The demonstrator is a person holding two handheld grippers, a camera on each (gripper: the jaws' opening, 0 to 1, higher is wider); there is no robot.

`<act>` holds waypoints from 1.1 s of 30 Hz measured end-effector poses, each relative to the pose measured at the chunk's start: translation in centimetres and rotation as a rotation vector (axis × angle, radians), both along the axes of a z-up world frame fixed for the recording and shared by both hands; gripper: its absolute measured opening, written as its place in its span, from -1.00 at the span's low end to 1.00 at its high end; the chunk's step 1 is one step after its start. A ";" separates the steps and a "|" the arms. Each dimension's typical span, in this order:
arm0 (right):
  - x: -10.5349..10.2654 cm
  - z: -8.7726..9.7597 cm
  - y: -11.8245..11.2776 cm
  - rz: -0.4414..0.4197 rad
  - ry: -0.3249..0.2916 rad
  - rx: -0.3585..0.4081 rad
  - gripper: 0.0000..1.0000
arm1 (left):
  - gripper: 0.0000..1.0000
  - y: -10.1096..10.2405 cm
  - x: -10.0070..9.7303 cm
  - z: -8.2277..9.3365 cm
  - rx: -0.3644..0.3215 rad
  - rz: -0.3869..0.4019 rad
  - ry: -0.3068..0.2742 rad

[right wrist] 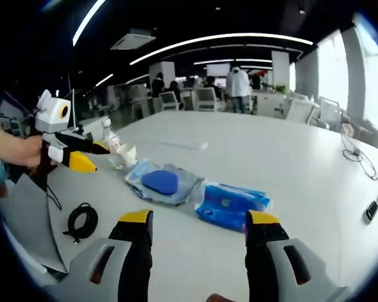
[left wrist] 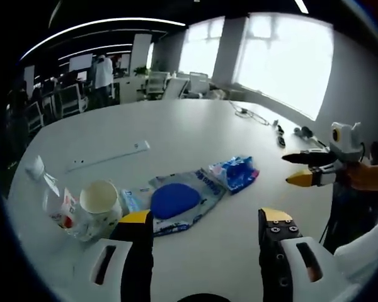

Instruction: Arrange the tabletop items into an orderly group along one side of the table until the central work area is clear of visible clutter.

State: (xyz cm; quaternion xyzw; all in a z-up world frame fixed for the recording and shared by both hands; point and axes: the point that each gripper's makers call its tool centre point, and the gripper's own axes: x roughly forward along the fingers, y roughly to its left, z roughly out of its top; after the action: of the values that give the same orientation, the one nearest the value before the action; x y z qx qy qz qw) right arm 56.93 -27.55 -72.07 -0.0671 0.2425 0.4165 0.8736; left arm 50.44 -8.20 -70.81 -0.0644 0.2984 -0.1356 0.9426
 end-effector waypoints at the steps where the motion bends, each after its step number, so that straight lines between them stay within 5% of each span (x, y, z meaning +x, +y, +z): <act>1: -0.1 0.0 0.1 -0.002 0.002 0.004 0.14 | 0.27 0.2 -0.2 -0.1 0.001 0.000 0.001; 33: -4.5 -2.2 5.6 0.053 0.055 -0.008 0.17 | 0.27 6.8 -7.8 -3.6 -0.019 0.117 0.070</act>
State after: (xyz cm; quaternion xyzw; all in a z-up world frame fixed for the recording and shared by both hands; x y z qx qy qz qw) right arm 52.45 -21.97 -74.25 -0.0654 0.2664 0.4402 0.8549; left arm 42.59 -1.38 -74.41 -0.0952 0.3257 -0.0808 0.9372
